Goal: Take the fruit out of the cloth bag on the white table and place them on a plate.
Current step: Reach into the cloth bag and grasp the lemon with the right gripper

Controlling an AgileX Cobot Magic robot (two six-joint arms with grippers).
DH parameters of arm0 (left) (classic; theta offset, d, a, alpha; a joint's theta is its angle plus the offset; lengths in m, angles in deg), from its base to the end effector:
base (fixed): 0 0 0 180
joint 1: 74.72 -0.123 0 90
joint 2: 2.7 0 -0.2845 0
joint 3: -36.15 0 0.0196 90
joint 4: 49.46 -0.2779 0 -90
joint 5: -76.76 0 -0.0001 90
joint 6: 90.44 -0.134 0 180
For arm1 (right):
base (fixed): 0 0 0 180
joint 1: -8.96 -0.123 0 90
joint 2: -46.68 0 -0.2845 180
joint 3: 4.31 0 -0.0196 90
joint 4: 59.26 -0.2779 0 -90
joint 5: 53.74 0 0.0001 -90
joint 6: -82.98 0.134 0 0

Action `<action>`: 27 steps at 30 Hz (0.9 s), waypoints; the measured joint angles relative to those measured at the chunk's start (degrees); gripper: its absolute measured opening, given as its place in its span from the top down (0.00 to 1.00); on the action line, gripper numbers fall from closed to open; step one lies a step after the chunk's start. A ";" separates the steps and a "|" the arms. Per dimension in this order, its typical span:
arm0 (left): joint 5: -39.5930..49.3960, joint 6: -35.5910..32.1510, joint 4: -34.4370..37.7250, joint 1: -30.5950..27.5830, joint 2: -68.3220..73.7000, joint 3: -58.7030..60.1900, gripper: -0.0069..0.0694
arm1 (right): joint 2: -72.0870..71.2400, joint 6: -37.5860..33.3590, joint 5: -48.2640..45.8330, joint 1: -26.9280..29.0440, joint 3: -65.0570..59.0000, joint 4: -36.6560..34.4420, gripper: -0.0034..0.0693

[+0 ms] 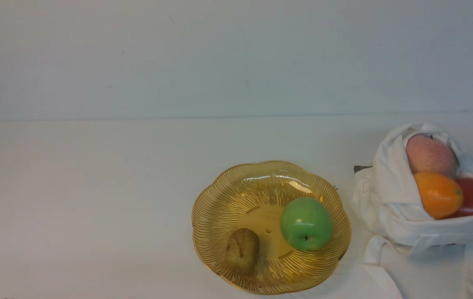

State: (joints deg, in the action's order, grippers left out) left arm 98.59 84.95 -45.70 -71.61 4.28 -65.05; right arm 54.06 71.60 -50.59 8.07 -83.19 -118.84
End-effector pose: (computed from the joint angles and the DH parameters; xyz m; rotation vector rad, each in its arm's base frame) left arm 0.1206 -0.0098 0.1570 0.0860 1.8756 -0.0468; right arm 0.1272 -0.0043 0.2096 0.6423 1.3694 0.6564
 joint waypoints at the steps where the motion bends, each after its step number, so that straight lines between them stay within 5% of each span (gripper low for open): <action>1: 0.00 0.00 0.00 0.00 0.00 0.00 0.92 | 0.00 -0.60 -0.44 0.00 0.59 -0.90 0.97; 8: 0.00 0.00 0.00 0.00 0.00 0.00 0.92 | 8.90 -13.58 -14.45 0.00 17.81 4.92 0.97; 12: 0.00 0.00 0.00 0.00 0.00 0.00 0.92 | 26.84 -15.93 -29.84 0.00 29.26 15.61 0.97; 21: 0.00 0.00 0.00 0.00 0.00 0.00 0.92 | 60.49 -3.92 -50.84 0.00 48.18 41.36 0.97; 27: 0.00 0.00 0.00 0.00 0.00 0.00 0.92 | 66.59 1.18 -52.14 0.00 52.71 44.37 0.93</action>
State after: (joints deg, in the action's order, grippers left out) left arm 98.59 84.95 -45.70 -71.61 4.28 -65.05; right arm 120.64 72.78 -102.72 8.07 -30.47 -74.47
